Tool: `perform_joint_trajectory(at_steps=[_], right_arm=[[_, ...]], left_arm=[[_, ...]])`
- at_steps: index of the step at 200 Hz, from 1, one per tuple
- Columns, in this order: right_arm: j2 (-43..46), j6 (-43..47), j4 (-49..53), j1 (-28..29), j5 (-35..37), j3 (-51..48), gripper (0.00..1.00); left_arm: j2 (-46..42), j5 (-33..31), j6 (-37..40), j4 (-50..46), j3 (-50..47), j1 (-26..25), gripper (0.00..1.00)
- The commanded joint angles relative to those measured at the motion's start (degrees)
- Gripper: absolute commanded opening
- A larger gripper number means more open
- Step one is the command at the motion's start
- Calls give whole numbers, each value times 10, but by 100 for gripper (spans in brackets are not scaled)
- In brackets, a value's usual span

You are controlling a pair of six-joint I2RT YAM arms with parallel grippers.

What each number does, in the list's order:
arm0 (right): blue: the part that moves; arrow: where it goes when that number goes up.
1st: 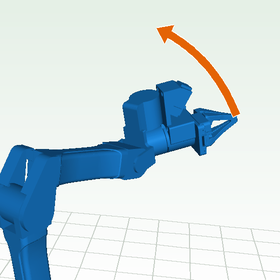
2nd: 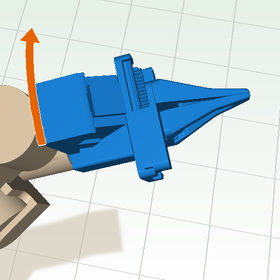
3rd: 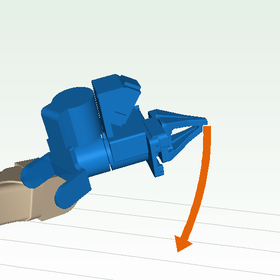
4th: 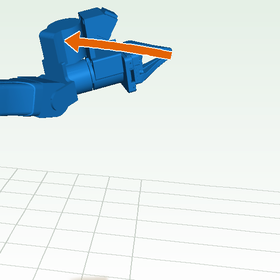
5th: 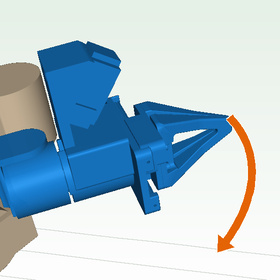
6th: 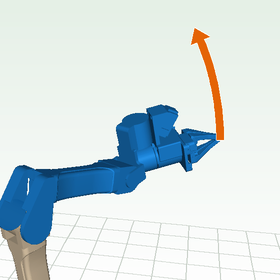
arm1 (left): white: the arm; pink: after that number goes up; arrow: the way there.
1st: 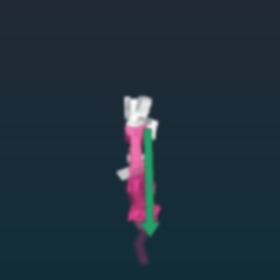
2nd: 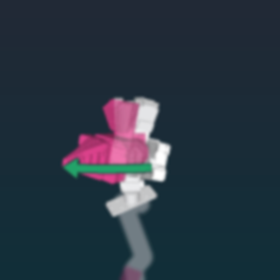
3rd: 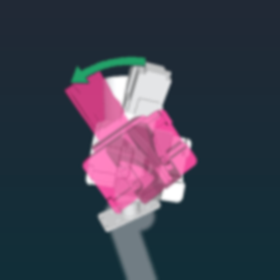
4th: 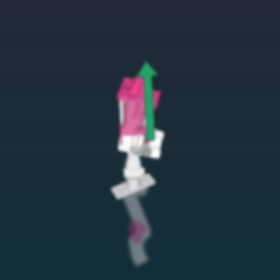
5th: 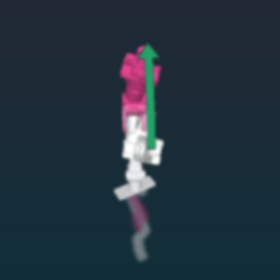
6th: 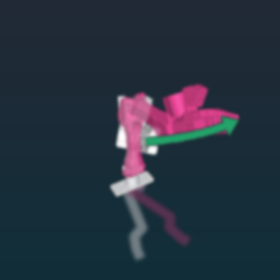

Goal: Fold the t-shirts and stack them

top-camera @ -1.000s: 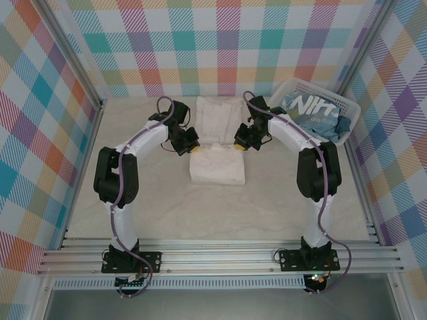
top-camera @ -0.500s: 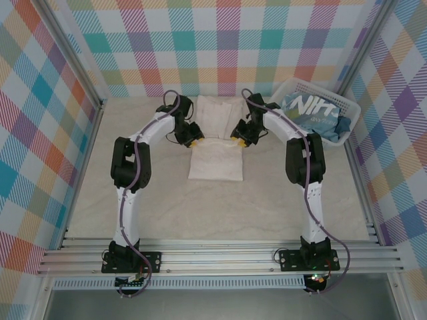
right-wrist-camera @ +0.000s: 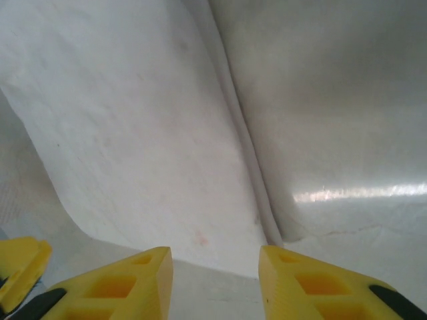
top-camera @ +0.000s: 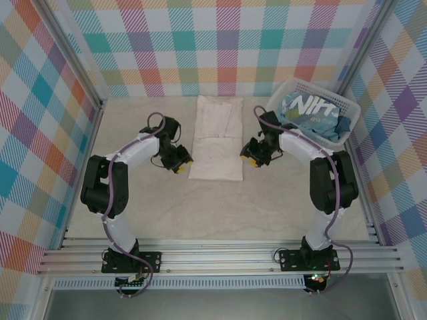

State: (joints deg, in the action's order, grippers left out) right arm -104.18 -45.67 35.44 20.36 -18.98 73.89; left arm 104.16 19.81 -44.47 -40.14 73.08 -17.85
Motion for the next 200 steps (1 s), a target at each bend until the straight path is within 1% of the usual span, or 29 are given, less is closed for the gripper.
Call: perform_joint_trajectory(at_steps=[1,23,54,80,95,114,141,183,200], right_arm=[[13,-70,-99,8,-61,-74,41],[2,-111,-158,8,-90,-113,42],[-28,-126,-162,9,-105,-111,41],[-36,-130,-162,11,-107,-112,39],[-38,-129,-146,13,-108,-110,38],[-23,-125,-132,17,-95,-122,39],[1,-118,-111,22,-75,-137,40],[-4,-116,-95,36,-63,-123,41],[-12,-126,-111,38,-62,-124,39]], left_arm=[[-3,57,-57,63,-51,3,36],[9,66,-69,94,-68,3,37],[39,64,-63,96,-61,3,35],[53,65,-64,114,-59,2,29],[61,65,-63,116,-50,2,24],[68,66,-65,122,-40,1,21],[78,66,-64,122,-26,-3,13],[81,63,-61,119,-20,-5,6],[79,62,-58,116,-19,-6,3]])
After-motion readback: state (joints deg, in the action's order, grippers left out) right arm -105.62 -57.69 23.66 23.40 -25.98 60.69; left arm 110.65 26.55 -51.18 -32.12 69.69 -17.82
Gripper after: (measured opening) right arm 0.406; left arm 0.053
